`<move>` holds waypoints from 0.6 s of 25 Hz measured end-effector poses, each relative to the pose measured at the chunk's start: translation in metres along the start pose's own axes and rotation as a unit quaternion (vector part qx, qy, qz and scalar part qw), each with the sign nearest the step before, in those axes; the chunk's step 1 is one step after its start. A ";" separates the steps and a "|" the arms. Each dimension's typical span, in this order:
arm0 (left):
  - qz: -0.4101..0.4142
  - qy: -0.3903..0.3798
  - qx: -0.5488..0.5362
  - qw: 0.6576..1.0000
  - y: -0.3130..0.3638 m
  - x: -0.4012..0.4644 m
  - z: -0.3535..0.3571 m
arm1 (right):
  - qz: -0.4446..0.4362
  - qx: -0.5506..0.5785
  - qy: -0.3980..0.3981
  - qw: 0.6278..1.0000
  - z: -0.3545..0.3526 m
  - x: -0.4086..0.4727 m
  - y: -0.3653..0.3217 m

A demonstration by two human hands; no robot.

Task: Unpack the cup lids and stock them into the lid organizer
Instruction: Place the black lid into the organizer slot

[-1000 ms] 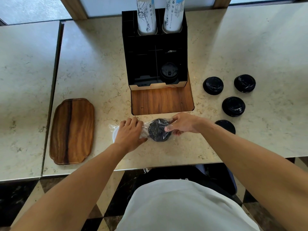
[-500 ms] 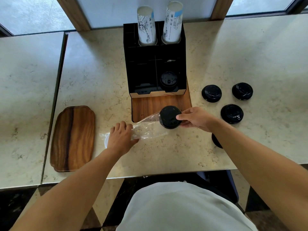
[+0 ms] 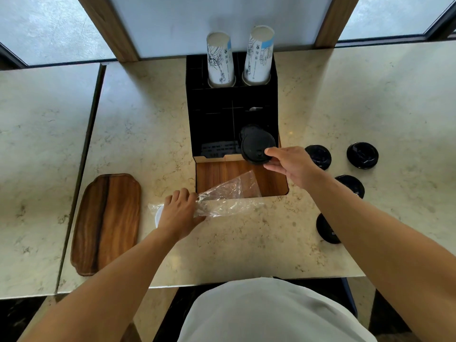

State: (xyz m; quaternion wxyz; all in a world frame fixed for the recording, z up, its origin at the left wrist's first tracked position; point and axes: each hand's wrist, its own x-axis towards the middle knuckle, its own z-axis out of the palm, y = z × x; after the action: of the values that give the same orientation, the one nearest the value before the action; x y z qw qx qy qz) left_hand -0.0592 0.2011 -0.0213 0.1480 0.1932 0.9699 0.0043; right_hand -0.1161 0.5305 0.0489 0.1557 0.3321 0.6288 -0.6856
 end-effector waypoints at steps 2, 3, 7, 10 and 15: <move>0.008 -0.002 0.004 1.000 0.000 0.007 -0.003 | -0.014 -0.002 0.045 0.999 0.007 0.010 -0.012; 0.011 -0.003 0.005 1.000 0.000 0.009 -0.004 | -0.021 -0.014 0.068 0.997 0.011 0.016 -0.016; 0.021 0.000 0.014 1.000 -0.004 0.017 -0.006 | -0.060 -0.118 0.139 0.981 0.030 0.029 -0.027; 0.036 0.003 0.021 0.999 -0.009 0.022 -0.007 | -0.092 -0.209 0.164 0.960 0.044 0.038 -0.032; 0.058 0.009 0.030 0.998 -0.012 0.024 -0.009 | -0.073 -0.234 0.178 0.953 0.052 0.048 -0.038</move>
State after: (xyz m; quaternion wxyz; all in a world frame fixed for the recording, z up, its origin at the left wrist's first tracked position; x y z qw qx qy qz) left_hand -0.0877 0.1993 -0.0205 0.1328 0.2540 0.9579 -0.0148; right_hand -0.1882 0.4963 0.0456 0.0641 0.3561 0.8119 -0.4581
